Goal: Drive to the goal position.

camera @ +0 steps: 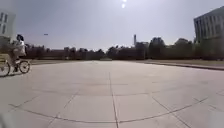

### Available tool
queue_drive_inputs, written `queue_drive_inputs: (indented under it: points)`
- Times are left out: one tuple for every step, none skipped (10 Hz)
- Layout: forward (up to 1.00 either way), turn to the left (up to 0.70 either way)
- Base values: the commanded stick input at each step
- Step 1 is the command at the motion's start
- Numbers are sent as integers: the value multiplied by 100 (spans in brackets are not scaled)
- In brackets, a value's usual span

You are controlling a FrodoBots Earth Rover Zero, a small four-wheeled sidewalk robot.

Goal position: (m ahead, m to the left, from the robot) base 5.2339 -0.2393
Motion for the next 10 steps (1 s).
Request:
queue_drive_inputs:
  points:
    - [100,0]
    - [100,0]
    - [100,0]
    - [100,0]
    - [100,21]
    - [100,35]
    - [100,19]
    - [100,1]
    - [100,0]
    - [100,0]
